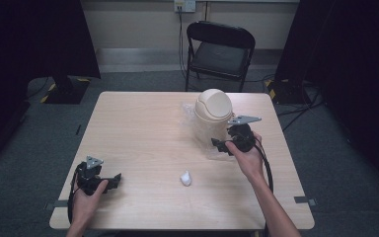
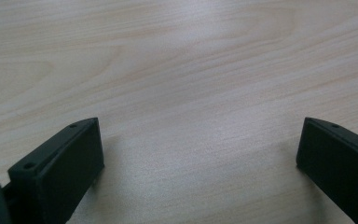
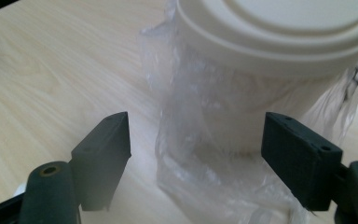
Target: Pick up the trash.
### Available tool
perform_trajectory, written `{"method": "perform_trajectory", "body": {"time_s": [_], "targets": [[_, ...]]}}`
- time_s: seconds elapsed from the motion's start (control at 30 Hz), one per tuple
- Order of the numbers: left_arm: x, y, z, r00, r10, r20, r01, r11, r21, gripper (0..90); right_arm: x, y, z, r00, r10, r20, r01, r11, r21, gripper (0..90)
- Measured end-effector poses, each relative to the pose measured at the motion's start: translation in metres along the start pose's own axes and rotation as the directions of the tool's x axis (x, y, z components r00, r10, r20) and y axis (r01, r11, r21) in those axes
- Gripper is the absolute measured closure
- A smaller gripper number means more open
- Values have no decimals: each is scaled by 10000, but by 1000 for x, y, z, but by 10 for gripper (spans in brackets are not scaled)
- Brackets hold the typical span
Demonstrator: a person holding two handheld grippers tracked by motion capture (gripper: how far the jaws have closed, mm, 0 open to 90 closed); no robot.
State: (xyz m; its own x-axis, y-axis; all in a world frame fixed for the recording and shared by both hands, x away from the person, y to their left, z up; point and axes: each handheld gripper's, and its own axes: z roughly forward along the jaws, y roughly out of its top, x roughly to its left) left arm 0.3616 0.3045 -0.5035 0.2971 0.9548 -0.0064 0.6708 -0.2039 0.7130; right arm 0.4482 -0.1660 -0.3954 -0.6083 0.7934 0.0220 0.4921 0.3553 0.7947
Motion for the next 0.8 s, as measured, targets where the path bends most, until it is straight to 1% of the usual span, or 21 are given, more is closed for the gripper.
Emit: {"method": "perform_trajectory", "body": {"time_s": [0.1,0.17,0.2,0.23,0.3,0.43,0.47,0.6,0.63,0.67,0.8], "targets": [[0,0,0,10000,2,-2,-2,10000,3,0,-1,11,2,9999,-151,32,151,9998,-149,230],[0,0,0,10000,2,-2,-2,10000,0,0,-2,14,2,9999,-142,12,142,9998,-172,231],[0,0,0,10000,2,-1,-2,10000,0,0,-4,20,4,9997,-42,-235,32,9992,-391,230],[0,0,0,10000,1,-1,-1,10000,3,0,-4,22,5,9997,-78,-243,69,9992,-402,230],[0,0,0,10000,5,-2,-5,10000,3,0,-5,28,6,9998,-158,-104,153,9987,-492,230],[0,0,0,10000,1,-2,-1,10000,2,0,-8,39,8,9998,-172,-31,170,9981,-586,231],[0,0,0,10000,3,0,-3,10000,3,0,-9,41,9,9999,-161,-7,161,9979,-627,231],[-1,0,0,10000,-58,-63,58,10000,-23,3,-12,45,14,9997,-245,-47,242,9986,-480,216],[-1,0,0,10000,-58,-68,57,10000,-22,3,-13,46,15,9997,-258,-5,258,9983,-524,217],[-1,0,0,10000,-60,-66,59,10000,-23,3,-14,48,16,9998,-189,-69,185,9984,-532,217],[-1,0,0,10000,-60,-62,60,10000,-22,3,-18,48,20,9998,-179,-32,177,9987,-481,222]]}}
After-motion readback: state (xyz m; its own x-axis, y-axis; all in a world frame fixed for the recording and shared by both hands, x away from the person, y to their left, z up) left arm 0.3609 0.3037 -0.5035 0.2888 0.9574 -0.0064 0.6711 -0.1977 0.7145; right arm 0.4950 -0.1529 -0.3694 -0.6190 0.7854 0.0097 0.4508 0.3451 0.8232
